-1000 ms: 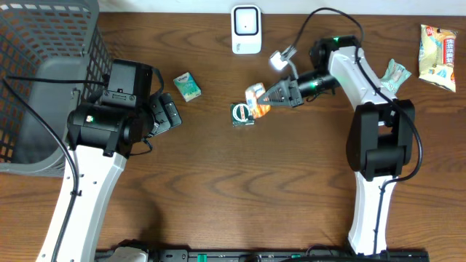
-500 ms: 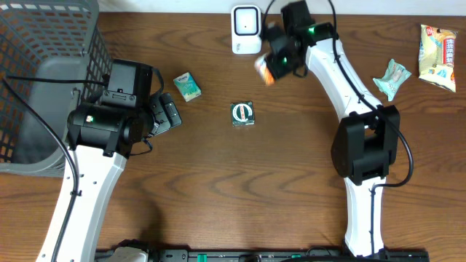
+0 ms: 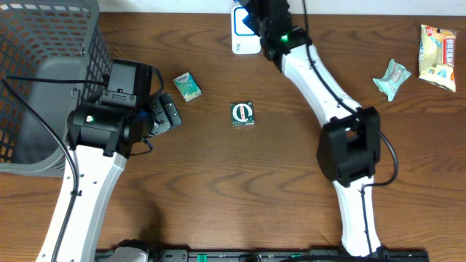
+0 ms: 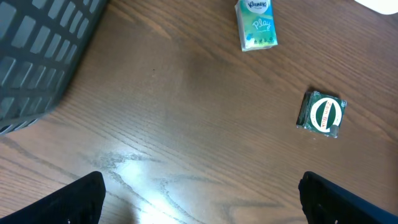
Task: Scan the item barcode
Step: 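Raise the orange pack to the scanner window, then carry the orange pack to the far right and drop it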
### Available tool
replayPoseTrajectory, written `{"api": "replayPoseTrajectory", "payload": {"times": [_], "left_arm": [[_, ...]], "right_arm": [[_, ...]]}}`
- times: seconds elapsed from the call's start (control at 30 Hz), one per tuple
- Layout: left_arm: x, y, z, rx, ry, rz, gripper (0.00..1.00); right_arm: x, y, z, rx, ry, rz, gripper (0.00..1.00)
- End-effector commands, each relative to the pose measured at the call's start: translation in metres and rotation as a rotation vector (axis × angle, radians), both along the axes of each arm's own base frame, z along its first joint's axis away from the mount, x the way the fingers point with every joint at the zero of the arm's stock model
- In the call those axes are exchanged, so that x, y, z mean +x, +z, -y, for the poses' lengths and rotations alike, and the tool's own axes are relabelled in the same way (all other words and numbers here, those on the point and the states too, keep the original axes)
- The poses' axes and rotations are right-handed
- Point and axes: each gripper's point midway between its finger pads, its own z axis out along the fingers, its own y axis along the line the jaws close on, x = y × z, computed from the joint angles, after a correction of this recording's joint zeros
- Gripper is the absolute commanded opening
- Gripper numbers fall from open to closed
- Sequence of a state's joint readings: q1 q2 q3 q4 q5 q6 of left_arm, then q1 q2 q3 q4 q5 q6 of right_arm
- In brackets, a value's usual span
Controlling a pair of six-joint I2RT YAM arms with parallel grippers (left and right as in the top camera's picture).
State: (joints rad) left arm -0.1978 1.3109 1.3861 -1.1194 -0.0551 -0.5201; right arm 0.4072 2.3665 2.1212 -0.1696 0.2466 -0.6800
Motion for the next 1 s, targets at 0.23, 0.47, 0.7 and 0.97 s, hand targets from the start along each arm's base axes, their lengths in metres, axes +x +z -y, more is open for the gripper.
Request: {"api": "replayPoseTrajectory", "payload": {"times": [0.23, 0.47, 0.7, 0.97], "left_arm": [[0.0, 0.002, -0.003, 0.007, 0.009, 0.005, 0.98], [0.0, 0.002, -0.003, 0.007, 0.009, 0.005, 0.98], [0.0, 0.002, -0.003, 0.007, 0.009, 0.005, 0.98], [0.0, 0.002, -0.003, 0.007, 0.009, 0.005, 0.98]], "right_arm": [[0.012, -0.053, 0.003, -0.157, 0.014, -0.023, 0.01], [0.016, 0.024, 0.04, 0.0, -0.178, 0.093, 0.01], [-0.001, 0.049, 0.16, 0.082, -0.459, -0.006, 0.01], [-0.071, -0.035, 0.354, 0.042, -0.866, -0.393, 0.01]]}}
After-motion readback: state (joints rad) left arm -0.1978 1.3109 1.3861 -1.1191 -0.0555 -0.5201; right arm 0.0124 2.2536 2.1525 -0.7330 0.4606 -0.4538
